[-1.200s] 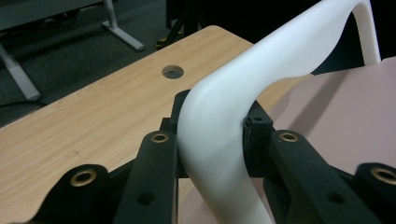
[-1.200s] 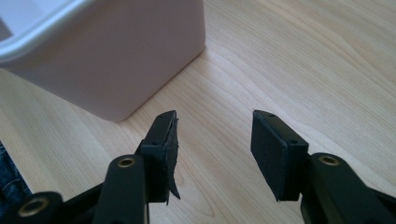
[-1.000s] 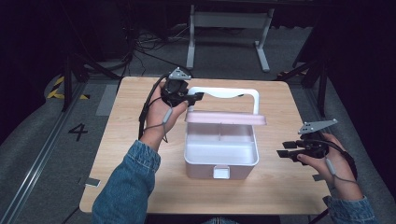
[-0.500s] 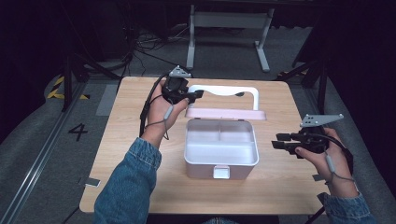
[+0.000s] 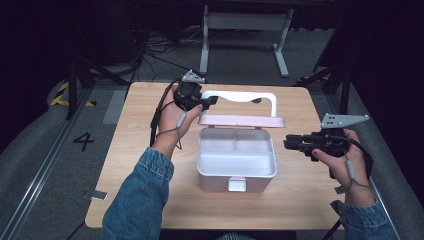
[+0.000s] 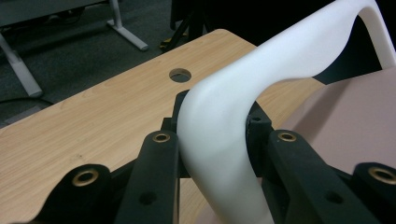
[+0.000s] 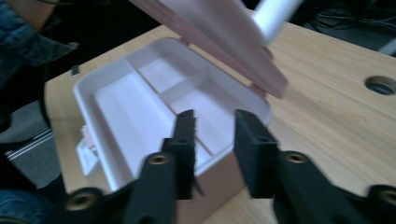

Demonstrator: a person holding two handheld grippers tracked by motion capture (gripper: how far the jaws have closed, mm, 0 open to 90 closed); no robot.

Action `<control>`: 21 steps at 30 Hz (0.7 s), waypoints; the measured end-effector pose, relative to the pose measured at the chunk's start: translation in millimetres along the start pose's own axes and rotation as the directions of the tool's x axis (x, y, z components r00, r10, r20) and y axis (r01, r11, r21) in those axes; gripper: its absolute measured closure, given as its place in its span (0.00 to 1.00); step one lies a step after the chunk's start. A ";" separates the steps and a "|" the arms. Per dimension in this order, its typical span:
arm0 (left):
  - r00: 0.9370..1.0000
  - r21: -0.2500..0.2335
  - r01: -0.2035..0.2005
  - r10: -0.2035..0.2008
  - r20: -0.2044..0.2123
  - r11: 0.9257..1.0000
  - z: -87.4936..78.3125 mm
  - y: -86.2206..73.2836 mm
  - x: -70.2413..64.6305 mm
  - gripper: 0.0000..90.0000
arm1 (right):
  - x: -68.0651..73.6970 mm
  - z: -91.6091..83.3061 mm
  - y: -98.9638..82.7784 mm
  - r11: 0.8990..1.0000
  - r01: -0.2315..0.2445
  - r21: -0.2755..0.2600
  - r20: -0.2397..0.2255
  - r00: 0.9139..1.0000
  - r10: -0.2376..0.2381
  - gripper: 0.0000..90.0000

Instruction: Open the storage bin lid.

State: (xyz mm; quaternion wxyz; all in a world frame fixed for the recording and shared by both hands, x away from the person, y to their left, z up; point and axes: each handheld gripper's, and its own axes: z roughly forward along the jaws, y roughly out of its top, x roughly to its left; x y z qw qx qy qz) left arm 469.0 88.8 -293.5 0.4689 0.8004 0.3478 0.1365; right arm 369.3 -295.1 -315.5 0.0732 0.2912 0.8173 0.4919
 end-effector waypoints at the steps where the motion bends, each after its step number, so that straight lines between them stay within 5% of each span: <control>1: 1.000 -0.001 0.000 0.000 0.000 1.000 0.1 0.0 0.0 0.82 | 1.9 1.3 2.2 1.000 0.007 -0.010 -0.009 1.000 -0.007 0.99; 13: 1.000 0.001 0.005 -0.005 0.030 1.000 -0.7 -0.9 1.2 0.78 | 11.4 13.1 17.3 0.990 0.034 -0.136 0.010 0.999 -0.033 1.00; 17: 1.000 -0.015 0.010 -0.010 0.007 1.000 -4.0 -6.8 1.5 0.51 | 11.6 14.3 17.4 0.988 0.033 -0.150 0.017 0.999 -0.030 1.00; 21: 1.000 -0.059 0.028 -0.029 -0.009 0.998 -13.3 -14.1 7.3 0.39 | 12.0 14.5 17.5 0.988 0.035 -0.153 0.019 0.999 -0.032 1.00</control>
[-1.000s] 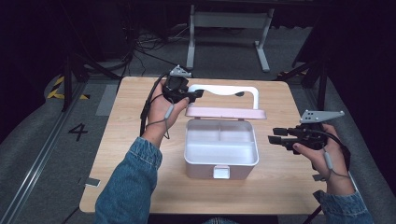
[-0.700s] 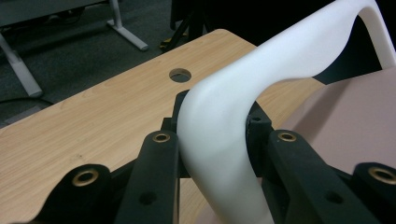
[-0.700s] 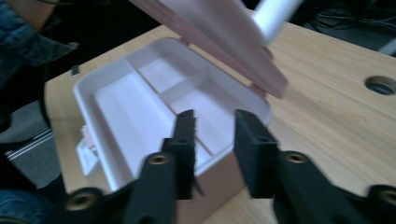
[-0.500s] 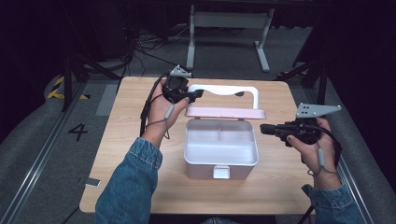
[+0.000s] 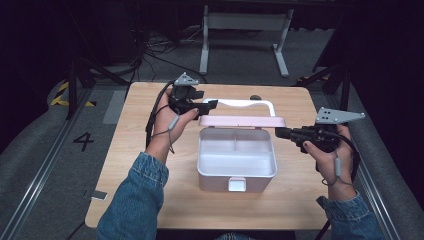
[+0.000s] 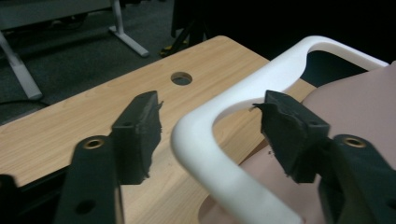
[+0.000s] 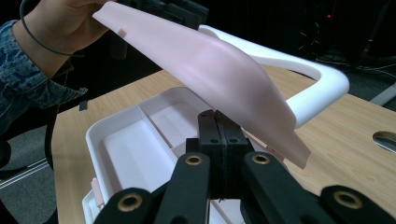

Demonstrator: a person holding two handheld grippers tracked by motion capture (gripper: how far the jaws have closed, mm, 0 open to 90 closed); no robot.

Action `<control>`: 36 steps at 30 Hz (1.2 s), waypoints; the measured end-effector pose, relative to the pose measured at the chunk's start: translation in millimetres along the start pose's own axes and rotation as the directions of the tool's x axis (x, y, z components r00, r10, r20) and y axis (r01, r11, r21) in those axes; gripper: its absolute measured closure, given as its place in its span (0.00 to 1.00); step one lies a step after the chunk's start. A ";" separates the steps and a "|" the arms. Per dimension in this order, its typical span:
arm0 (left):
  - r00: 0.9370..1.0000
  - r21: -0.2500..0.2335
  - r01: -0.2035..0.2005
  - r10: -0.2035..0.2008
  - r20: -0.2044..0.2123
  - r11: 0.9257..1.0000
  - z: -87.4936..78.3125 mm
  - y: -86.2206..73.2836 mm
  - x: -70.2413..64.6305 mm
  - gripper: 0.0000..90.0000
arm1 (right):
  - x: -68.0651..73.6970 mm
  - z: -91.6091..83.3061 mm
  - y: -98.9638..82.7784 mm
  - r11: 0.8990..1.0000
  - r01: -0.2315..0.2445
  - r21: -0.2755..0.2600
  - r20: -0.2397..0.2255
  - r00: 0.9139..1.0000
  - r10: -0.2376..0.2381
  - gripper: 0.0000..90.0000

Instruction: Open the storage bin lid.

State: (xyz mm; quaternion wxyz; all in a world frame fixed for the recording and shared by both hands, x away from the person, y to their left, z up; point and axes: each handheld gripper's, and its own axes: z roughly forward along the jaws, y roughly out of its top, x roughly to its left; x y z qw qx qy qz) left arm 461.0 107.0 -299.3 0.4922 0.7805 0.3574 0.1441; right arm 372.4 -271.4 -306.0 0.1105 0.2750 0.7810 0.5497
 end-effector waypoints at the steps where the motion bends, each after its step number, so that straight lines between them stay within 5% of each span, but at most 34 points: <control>1: 1.000 -0.009 0.004 -0.004 -0.009 1.000 -4.0 -1.8 2.3 0.38 | 0.2 0.1 0.1 1.000 0.000 -0.002 0.000 1.000 0.000 1.00; 9: 0.997 0.002 -0.055 0.055 -0.056 0.998 -31.0 -13.1 10.9 0.34 | -0.3 -1.6 1.4 1.000 -0.007 -0.030 0.011 1.000 0.008 1.00; 14: 0.996 0.012 -0.066 0.067 -0.055 0.998 -44.0 -21.4 10.3 0.34 | -0.8 -3.5 2.9 0.999 -0.009 -0.042 0.022 1.000 0.010 1.00; 19: 0.992 0.066 -0.065 0.071 -0.104 0.996 -58.1 -37.0 11.0 0.34 | -3.0 -2.5 3.5 0.998 -0.007 -0.058 0.038 0.999 0.009 1.00; 27: 0.994 0.084 -0.089 0.093 -0.054 0.993 -65.2 -55.7 3.6 0.33 | -7.9 0.5 3.7 0.994 -0.005 -0.106 0.072 0.997 0.013 1.00; 36: 0.993 0.069 -0.115 0.116 -0.007 0.991 -57.9 -55.6 -7.6 0.31 | -12.3 4.6 2.5 0.994 -0.008 -0.113 0.101 0.995 0.019 1.00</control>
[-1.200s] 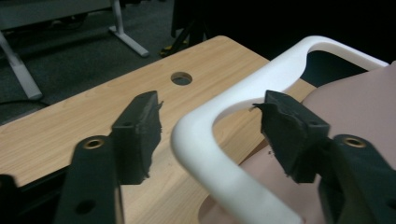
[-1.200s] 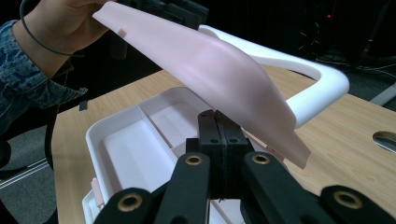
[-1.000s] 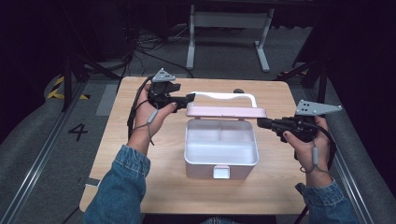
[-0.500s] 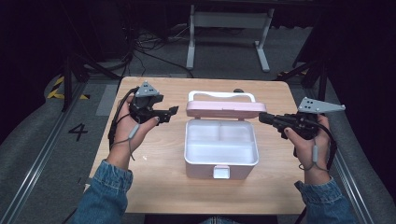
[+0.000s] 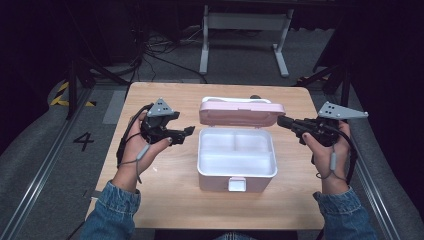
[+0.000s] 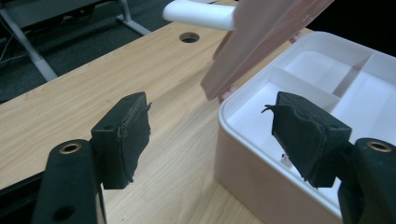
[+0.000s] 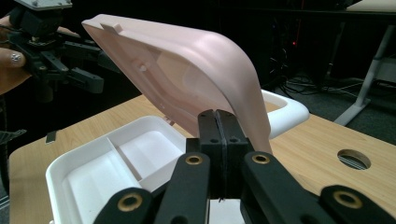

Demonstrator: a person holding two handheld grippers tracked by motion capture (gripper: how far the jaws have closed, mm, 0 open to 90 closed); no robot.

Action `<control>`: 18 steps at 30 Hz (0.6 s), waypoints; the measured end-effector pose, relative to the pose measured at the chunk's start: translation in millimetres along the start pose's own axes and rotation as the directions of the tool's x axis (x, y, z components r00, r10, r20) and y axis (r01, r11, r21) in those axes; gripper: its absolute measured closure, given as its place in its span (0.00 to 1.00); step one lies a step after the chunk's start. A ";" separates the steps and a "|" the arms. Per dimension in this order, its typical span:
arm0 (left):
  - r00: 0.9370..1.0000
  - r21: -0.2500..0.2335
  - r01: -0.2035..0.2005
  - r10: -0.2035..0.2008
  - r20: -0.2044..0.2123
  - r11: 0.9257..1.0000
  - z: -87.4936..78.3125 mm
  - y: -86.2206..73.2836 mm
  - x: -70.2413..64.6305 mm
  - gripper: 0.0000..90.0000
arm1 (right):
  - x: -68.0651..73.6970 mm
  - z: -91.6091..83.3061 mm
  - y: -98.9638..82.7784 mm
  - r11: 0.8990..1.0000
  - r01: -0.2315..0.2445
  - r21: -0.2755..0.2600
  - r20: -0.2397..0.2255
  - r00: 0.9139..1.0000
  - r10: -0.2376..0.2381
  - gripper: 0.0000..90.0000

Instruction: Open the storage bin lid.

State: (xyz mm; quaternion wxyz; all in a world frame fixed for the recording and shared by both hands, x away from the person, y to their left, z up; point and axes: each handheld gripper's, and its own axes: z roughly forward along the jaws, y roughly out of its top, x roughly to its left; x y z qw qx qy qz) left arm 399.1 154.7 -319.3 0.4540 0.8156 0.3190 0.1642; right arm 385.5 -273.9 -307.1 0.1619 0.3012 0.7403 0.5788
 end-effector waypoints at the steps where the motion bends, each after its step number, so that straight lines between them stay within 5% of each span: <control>1: 1.000 -0.001 -0.008 0.008 0.000 1.000 0.5 1.3 -0.6 0.31 | -0.7 0.4 -0.1 1.000 0.005 0.002 0.004 1.000 -0.005 1.00; 10: 0.999 -0.032 -0.032 0.033 0.024 0.999 6.2 16.5 -9.9 0.30 | -1.8 1.2 0.7 1.000 0.000 -0.001 0.011 1.000 0.000 1.00; 18: 0.999 -0.123 0.012 -0.005 0.053 0.992 9.6 29.0 -11.6 0.30 | -2.3 1.6 1.1 1.000 -0.002 -0.002 0.001 1.000 0.002 1.00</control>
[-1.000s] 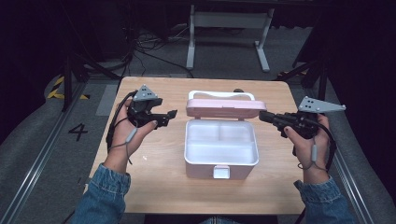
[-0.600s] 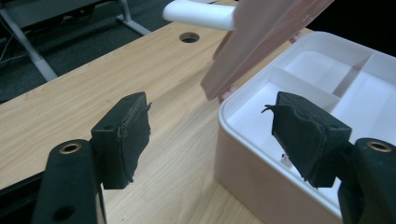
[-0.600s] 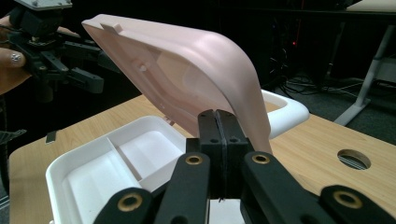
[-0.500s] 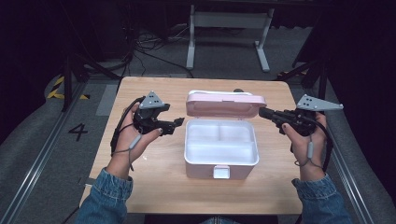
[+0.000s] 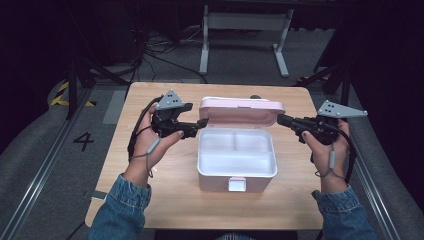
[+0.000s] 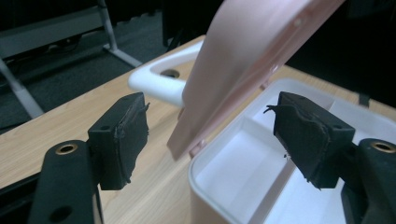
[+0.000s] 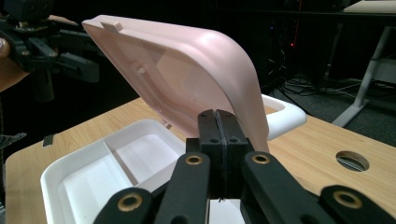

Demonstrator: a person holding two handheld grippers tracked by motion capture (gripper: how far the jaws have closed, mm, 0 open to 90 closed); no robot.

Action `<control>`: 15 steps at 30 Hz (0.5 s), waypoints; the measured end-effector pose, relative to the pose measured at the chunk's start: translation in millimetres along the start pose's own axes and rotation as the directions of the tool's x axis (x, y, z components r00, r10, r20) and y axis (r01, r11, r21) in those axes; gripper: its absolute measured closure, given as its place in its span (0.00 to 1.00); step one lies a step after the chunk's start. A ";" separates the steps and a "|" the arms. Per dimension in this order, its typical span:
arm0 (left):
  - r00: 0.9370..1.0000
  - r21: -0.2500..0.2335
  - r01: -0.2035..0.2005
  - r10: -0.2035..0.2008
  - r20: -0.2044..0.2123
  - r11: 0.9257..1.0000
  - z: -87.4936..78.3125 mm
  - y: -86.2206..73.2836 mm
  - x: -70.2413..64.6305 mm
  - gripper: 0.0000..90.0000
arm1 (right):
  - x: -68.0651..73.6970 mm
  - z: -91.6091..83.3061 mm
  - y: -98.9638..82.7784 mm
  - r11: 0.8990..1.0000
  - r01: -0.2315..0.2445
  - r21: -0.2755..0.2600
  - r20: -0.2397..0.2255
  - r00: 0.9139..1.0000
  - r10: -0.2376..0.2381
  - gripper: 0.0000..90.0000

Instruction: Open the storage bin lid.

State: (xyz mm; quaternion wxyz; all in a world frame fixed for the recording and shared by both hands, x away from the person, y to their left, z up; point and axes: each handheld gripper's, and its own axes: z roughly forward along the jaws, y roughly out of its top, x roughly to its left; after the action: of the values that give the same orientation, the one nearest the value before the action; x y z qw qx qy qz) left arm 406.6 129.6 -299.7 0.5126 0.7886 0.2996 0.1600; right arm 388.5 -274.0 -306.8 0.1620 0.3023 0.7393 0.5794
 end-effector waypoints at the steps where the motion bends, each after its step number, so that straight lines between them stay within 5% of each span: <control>1: 1.000 -0.028 0.010 -0.010 -0.006 1.000 3.0 3.2 0.8 0.30 | -0.6 -0.5 -0.1 1.000 -0.003 -0.002 0.000 1.000 0.003 1.00; 10: 0.998 -0.094 -0.030 0.025 -0.050 0.995 17.5 11.3 -2.7 0.35 | -3.6 -1.4 -0.6 1.000 -0.013 -0.009 0.001 1.000 0.013 1.00; 15: 0.997 -0.103 -0.047 0.041 -0.062 0.994 23.0 13.7 -3.4 0.47 | -5.4 -1.1 -1.0 1.000 -0.020 -0.013 0.000 1.000 0.020 1.00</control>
State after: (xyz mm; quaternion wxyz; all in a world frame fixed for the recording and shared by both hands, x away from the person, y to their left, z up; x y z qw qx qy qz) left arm 421.2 107.1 -296.9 0.5401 0.7621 0.2888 0.2103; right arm 391.7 -278.3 -308.0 0.1582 0.3086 0.7324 0.5860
